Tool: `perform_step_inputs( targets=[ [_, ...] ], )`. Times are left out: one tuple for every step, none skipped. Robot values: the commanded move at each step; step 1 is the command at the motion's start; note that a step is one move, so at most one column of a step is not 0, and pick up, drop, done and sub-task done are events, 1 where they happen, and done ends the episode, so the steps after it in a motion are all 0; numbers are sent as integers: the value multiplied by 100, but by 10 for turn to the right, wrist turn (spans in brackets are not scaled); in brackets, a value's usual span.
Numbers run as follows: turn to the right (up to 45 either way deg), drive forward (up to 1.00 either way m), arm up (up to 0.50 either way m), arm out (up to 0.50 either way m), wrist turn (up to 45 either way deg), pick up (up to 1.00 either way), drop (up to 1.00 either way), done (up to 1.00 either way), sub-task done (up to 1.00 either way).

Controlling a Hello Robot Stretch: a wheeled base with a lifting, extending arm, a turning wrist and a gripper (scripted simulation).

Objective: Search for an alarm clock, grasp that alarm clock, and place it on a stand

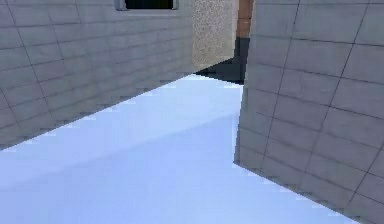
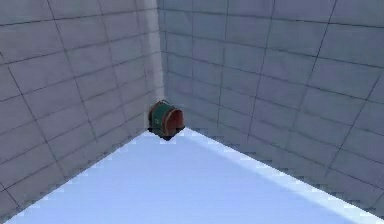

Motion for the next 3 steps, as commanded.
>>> perform_step_inputs(
  targets=[
    [0,100,0,0,0,0,0,0,0],
    [0,65,0,0,0,0,0,0,0],
    [-450,0,0,0,0,0,0,0,0]
  ],
)
